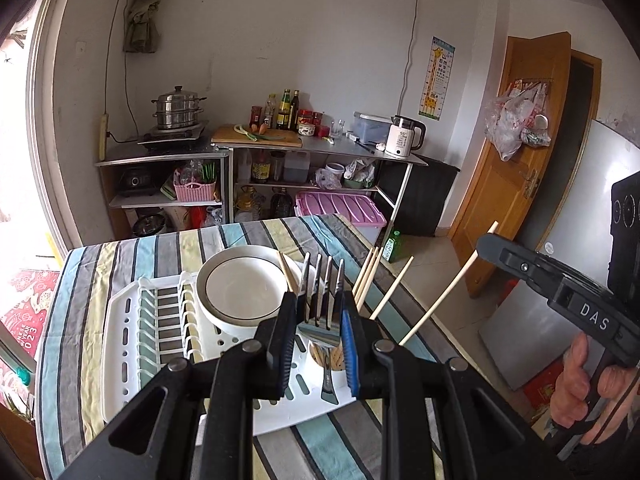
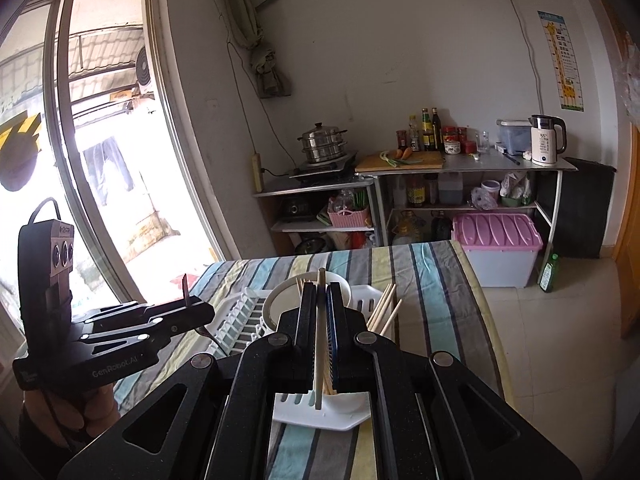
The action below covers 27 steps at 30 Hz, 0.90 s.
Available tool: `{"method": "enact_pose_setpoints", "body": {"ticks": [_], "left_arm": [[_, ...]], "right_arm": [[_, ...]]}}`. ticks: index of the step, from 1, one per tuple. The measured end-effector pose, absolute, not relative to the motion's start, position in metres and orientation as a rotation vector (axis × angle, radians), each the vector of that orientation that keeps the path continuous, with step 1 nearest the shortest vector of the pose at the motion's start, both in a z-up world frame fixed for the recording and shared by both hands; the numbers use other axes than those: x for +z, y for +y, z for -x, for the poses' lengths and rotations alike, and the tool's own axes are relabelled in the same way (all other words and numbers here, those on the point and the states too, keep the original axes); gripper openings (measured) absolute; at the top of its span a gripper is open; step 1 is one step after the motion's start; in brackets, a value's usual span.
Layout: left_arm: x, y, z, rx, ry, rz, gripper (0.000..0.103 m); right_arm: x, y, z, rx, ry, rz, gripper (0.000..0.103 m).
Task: Organize utensils
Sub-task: 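Drop the fork into the white cup while the right tool releases its chopstick there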
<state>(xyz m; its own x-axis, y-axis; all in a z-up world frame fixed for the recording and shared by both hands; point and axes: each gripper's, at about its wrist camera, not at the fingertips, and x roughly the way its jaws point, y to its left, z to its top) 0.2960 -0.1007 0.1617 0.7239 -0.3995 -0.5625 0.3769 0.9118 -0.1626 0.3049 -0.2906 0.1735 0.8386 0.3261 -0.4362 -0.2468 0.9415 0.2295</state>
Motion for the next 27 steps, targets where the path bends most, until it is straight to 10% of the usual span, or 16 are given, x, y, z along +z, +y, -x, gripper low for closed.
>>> {"method": "enact_pose_setpoints", "body": {"ticks": [27], "left_arm": [[0.091,-0.133,-0.358,-0.447,0.757,0.044,0.022]], "right_arm": [[0.118,-0.305,-0.362,0.270,0.573,-0.209,0.005]]}}
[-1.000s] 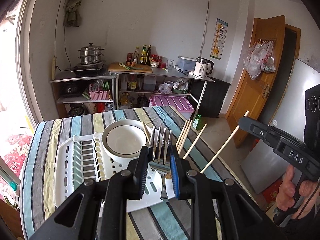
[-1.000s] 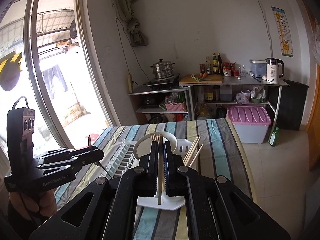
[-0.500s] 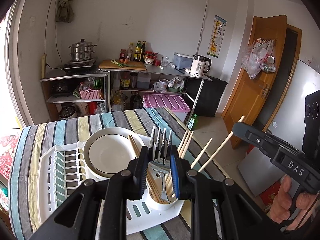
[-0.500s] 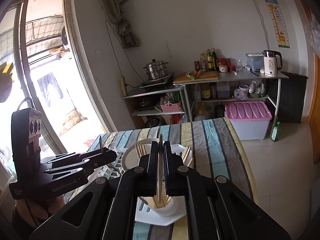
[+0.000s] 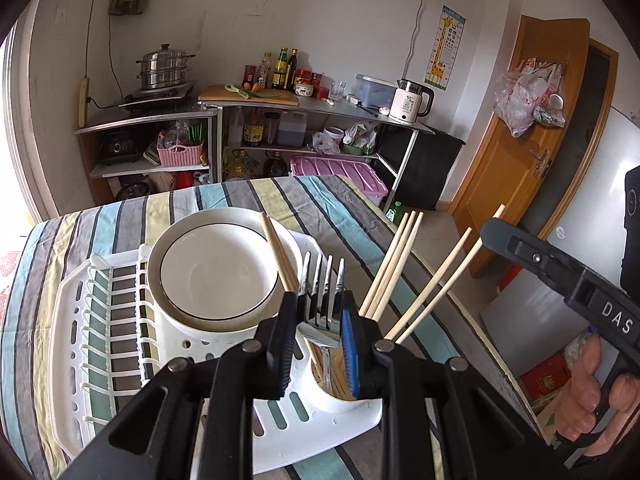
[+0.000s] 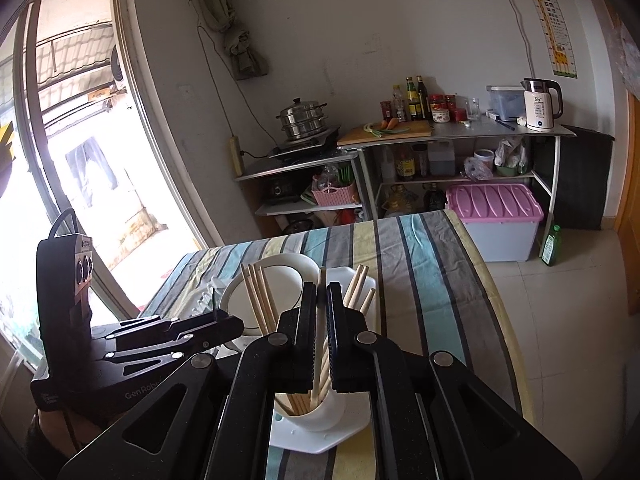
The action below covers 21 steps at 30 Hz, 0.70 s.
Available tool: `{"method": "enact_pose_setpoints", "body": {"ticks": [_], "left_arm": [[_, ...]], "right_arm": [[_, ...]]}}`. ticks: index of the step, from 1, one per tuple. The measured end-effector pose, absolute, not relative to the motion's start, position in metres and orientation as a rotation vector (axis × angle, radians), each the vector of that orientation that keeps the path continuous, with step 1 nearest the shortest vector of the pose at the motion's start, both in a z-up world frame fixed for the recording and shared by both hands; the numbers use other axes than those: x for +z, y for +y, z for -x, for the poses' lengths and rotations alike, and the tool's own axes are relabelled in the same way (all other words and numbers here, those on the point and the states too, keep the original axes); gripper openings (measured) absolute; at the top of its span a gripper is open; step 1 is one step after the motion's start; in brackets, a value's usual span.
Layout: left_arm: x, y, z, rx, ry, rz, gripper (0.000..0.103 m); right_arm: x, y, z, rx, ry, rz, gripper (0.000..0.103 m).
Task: Organize utensils
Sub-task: 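Drop the fork into the white cup while the right tool releases its chopstick there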
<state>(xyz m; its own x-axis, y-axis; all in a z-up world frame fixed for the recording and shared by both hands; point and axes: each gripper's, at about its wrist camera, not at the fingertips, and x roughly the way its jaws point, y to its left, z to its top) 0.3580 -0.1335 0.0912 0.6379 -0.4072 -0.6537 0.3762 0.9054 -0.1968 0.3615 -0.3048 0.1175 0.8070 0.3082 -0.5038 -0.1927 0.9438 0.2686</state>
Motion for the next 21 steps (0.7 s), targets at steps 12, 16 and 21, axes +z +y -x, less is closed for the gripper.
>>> {"method": "enact_pose_setpoints", "body": {"ticks": [12,16,21], "left_arm": [[0.079,-0.131,-0.360,-0.419,0.775,0.047,0.022],[0.081,-0.129,-0.357,-0.407,0.757,0.039,0.022],[0.084,-0.127,-0.352,-0.408,0.742,0.033,0.027]], "right_arm": [[0.116,-0.309,-0.365,0.233,0.583,-0.185,0.005],[0.114,-0.315,-0.369,0.226,0.609,-0.204,0.007],[0.111,-0.318,-0.366,0.237,0.613,-0.213,0.024]]}}
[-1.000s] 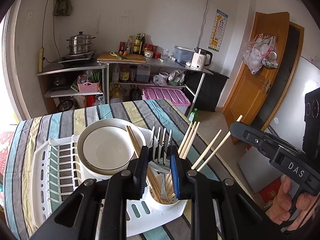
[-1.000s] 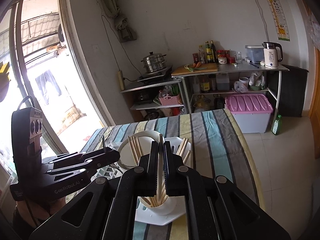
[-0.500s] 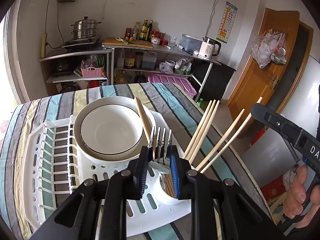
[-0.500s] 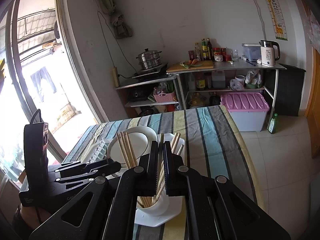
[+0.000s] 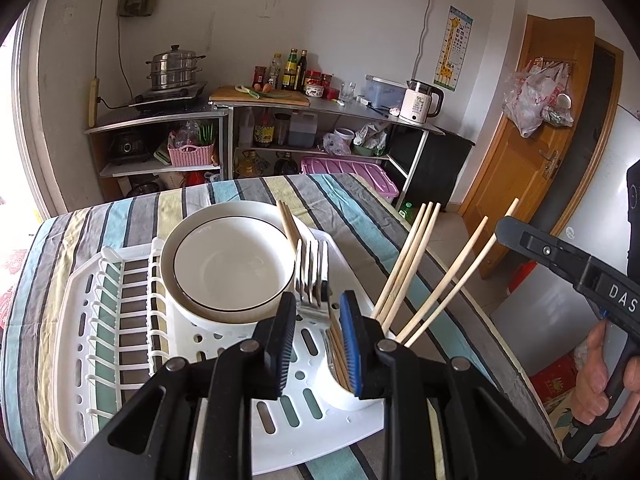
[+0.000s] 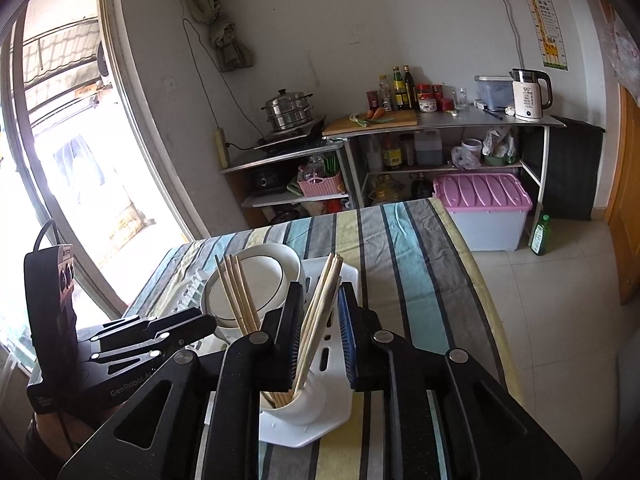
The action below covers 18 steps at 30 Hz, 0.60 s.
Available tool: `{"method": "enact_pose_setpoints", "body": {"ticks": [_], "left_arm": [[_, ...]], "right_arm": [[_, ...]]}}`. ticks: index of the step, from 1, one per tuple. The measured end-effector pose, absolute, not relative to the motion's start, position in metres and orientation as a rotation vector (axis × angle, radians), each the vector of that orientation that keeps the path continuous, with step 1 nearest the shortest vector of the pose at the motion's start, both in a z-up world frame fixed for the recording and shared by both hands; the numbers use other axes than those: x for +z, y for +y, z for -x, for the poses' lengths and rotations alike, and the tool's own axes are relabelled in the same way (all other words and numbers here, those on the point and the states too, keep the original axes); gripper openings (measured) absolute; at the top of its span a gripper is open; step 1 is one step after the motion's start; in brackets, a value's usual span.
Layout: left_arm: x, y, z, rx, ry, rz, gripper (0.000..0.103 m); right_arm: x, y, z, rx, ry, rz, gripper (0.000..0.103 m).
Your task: Organize utensils
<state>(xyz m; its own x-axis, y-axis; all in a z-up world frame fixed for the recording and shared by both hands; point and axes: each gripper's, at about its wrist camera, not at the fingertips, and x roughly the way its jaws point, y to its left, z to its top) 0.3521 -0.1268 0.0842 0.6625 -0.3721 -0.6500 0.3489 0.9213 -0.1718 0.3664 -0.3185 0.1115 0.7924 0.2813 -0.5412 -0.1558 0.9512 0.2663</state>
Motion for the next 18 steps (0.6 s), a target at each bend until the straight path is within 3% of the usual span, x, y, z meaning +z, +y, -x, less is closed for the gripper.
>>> {"method": "enact_pose_setpoints", "body": {"ticks": [12,18], "left_arm": [[0.090,-0.113,-0.307,-0.402,0.680,0.028,0.032],[0.094,-0.099,-0.259,-0.398,0.619,0.053,0.042]], "right_arm": [[0.115,-0.315,-0.332,0.237,0.579,-0.190,0.033],[0.110,-0.308,-0.288,0.238,0.543,-0.170,0.040]]}}
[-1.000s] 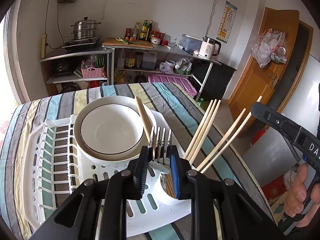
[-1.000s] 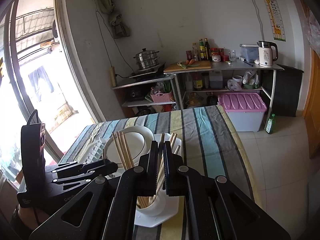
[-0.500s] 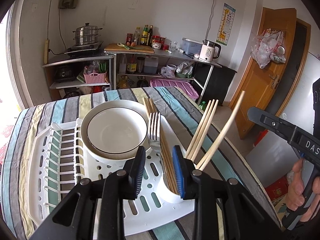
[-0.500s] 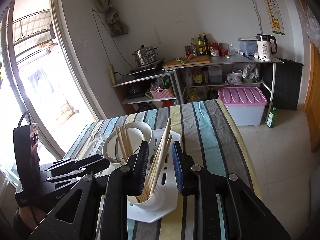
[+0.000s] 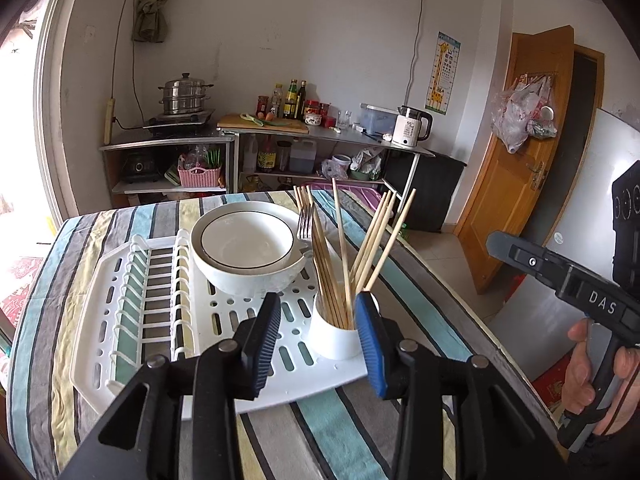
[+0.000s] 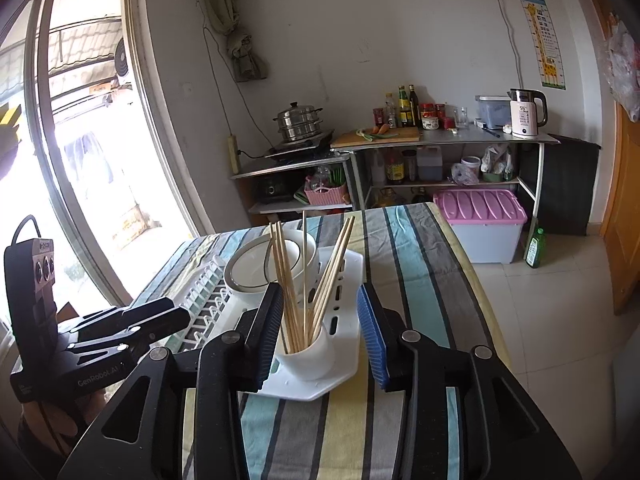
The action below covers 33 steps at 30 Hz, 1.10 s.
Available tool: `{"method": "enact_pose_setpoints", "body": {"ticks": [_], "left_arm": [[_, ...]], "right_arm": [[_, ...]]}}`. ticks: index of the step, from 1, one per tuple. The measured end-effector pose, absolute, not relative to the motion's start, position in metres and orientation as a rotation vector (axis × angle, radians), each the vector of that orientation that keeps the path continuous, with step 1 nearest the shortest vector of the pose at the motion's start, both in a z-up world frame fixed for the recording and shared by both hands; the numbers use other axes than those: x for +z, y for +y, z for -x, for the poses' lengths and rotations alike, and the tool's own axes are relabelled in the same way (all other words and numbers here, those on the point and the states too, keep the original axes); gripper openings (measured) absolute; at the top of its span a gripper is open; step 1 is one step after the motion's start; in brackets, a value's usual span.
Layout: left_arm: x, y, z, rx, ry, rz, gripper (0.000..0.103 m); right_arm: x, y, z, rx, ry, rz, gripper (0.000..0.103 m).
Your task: Organize utensils
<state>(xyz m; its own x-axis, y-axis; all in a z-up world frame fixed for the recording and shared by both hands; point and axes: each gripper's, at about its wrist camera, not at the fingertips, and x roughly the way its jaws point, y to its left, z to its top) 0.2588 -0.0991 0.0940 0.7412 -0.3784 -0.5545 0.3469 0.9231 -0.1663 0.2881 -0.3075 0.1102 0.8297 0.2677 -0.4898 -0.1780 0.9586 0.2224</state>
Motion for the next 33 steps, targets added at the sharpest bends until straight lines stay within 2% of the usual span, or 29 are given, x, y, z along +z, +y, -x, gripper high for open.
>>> {"method": "enact_pose_setpoints", "body": {"ticks": [3,10,14,33], "left_arm": [[0.090,-0.094,-0.232,-0.380,0.601,0.049,0.048],[0.076,-0.079,-0.174,-0.313,0.571,0.049,0.053],[0.069,-0.072,-0.147,-0.274,0.567,0.054,0.053],[0.029,-0.057,-0.039,-0.180,0.552,0.025,0.056]], "right_arm": [[0.106,-0.302,-0.265,0.243,0.536,-0.166,0.041],[0.092,-0.281,-0.209,0.246,0.526,-0.107,0.046],[0.078,-0.273,-0.179,0.247,0.537,-0.094,0.050],[0.030,-0.246,-0.069,0.192,0.544,-0.051,0.051]]}}
